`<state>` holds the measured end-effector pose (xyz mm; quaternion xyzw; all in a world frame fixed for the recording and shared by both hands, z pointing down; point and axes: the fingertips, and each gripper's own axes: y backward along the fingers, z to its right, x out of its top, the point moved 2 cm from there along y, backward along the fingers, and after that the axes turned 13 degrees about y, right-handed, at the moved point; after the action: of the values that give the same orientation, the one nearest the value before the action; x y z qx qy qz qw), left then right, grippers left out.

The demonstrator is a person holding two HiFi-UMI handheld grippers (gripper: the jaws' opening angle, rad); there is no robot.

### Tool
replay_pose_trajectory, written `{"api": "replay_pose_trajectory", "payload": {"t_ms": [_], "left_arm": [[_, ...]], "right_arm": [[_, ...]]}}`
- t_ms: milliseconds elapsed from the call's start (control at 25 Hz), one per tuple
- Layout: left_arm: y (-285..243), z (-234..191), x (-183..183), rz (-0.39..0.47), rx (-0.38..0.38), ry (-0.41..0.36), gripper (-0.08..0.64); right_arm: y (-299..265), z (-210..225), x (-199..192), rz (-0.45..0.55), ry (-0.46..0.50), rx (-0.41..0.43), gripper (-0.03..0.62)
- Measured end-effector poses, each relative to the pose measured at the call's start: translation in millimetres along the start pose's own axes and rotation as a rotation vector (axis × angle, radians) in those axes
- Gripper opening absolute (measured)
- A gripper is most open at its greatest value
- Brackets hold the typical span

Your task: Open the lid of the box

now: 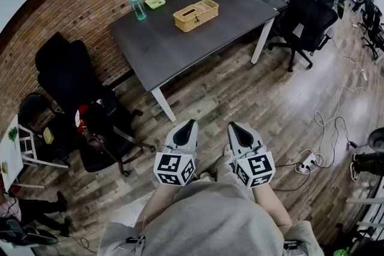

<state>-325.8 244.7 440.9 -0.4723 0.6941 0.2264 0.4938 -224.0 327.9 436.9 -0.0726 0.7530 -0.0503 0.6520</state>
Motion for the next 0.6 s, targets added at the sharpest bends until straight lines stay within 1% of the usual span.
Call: {"api": "replay_pose_trajectory", "payload": {"t_ms": [200, 320, 600], "left_arm": [[-21.6, -6.7, 1.0, -0.019, -0.014, 0.005, 0.029], [-37.3, -11.7, 2.2, -0.035, -0.019, -0.008, 0.060], [-88.3, -27.3, 15.8, -0.048, -0.005, -0.037, 0.094]], "right_arm": [[-17.9, 14.5, -7.5, -0.008, -0.023, 0.016, 0.010], [-34.3, 24.1, -11.0, -0.010, -0.031, 0.032, 0.038], [-83.6, 68.7, -8.3, -0.010, -0.021, 0.047, 0.074]]}}
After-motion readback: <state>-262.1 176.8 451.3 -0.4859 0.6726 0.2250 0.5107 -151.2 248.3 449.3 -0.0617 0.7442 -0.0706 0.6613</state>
